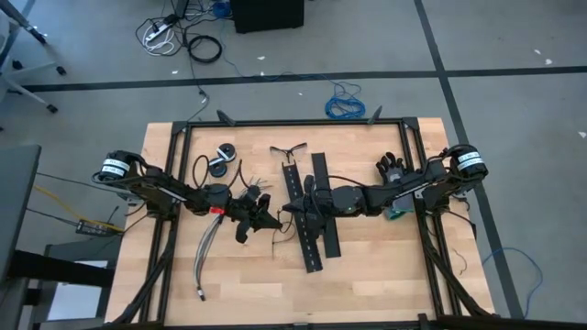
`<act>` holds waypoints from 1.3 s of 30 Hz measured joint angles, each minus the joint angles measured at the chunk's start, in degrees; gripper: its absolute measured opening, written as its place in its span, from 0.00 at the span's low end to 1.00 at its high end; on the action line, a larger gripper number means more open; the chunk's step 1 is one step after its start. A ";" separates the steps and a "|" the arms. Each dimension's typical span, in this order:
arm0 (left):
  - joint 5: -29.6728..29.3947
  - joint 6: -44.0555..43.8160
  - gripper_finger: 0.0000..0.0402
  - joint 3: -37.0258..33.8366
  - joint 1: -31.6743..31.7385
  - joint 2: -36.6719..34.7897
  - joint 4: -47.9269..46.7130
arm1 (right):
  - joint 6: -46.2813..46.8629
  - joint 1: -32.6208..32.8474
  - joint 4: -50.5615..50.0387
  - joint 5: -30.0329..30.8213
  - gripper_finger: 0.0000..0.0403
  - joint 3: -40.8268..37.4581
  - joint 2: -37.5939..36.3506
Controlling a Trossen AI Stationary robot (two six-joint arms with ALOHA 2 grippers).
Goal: Ziptie cables
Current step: Wrap the black zip tie on the cable
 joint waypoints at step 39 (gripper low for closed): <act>2.76 -8.55 0.00 0.00 0.47 0.00 -0.20 | -1.67 0.42 -3.66 -0.95 0.00 0.00 0.00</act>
